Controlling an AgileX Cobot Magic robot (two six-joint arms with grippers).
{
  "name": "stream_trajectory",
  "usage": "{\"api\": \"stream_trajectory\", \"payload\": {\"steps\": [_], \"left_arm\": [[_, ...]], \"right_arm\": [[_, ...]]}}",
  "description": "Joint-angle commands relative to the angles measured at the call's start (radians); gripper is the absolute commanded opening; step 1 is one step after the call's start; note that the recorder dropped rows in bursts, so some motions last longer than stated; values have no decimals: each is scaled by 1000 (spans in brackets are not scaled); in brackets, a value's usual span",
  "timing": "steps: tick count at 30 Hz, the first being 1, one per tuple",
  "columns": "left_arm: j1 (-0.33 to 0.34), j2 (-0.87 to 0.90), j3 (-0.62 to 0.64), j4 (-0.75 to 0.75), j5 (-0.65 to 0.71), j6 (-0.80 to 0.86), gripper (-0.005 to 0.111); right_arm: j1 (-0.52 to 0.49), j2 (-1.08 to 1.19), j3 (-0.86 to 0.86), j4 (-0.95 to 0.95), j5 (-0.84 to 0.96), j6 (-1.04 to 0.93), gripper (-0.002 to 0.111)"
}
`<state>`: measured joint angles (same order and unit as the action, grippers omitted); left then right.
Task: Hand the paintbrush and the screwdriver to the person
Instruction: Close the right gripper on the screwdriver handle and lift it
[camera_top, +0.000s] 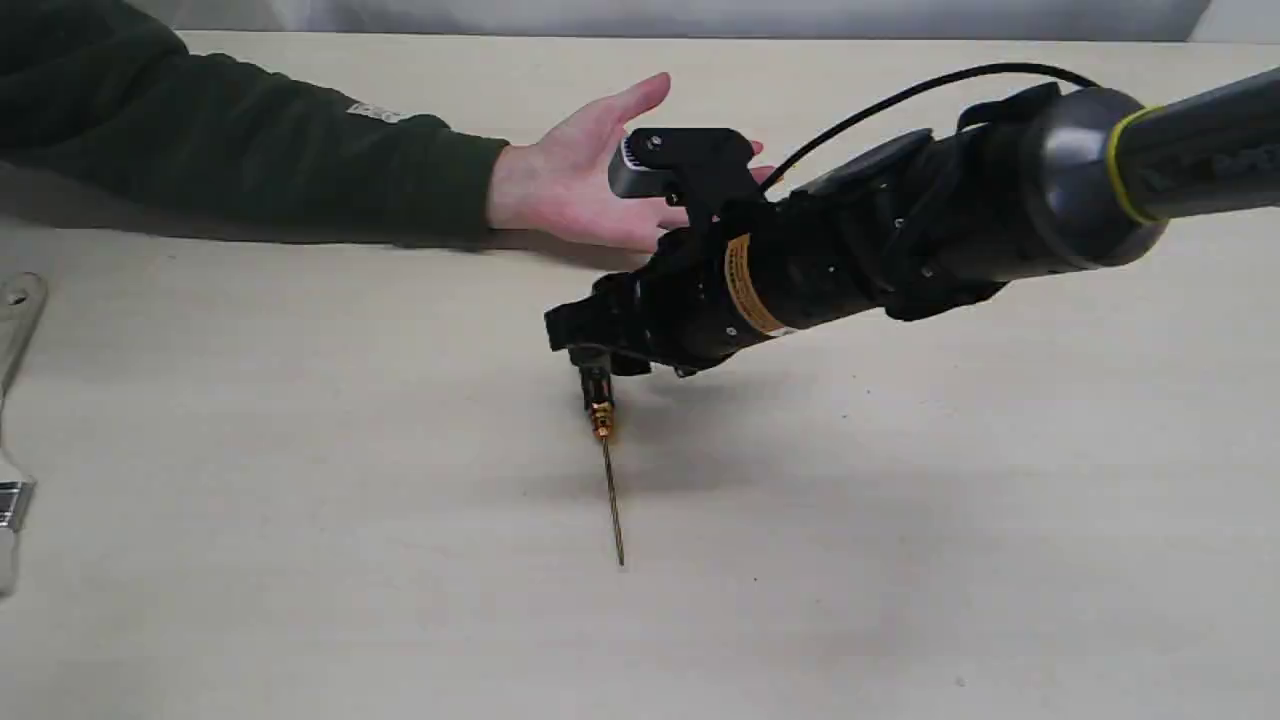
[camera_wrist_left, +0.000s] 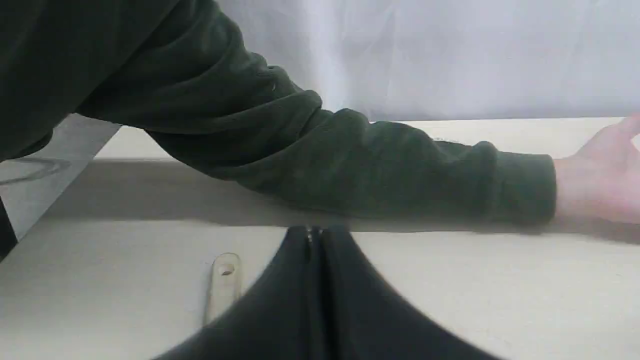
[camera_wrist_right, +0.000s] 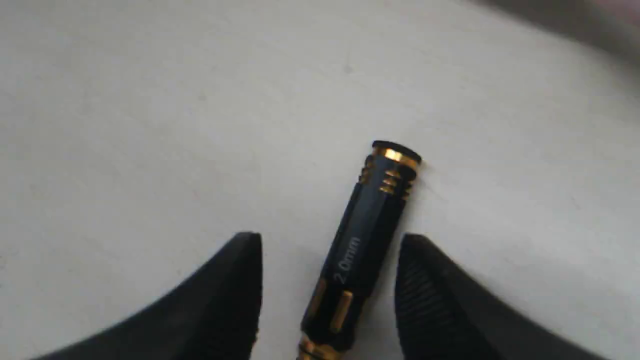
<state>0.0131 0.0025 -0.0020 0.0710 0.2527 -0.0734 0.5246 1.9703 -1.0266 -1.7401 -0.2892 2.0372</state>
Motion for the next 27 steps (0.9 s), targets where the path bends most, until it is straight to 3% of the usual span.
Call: {"api": "stream_trajectory", "payload": {"steps": [1, 27], "left_arm": [[-2, -2, 2, -4, -1, -2, 0], [-2, -2, 2, -2, -3, -2, 0]], "right_arm": [[2, 38, -18, -4, -1, 13, 45], [61, 149, -84, -4, 35, 38, 41]]}}
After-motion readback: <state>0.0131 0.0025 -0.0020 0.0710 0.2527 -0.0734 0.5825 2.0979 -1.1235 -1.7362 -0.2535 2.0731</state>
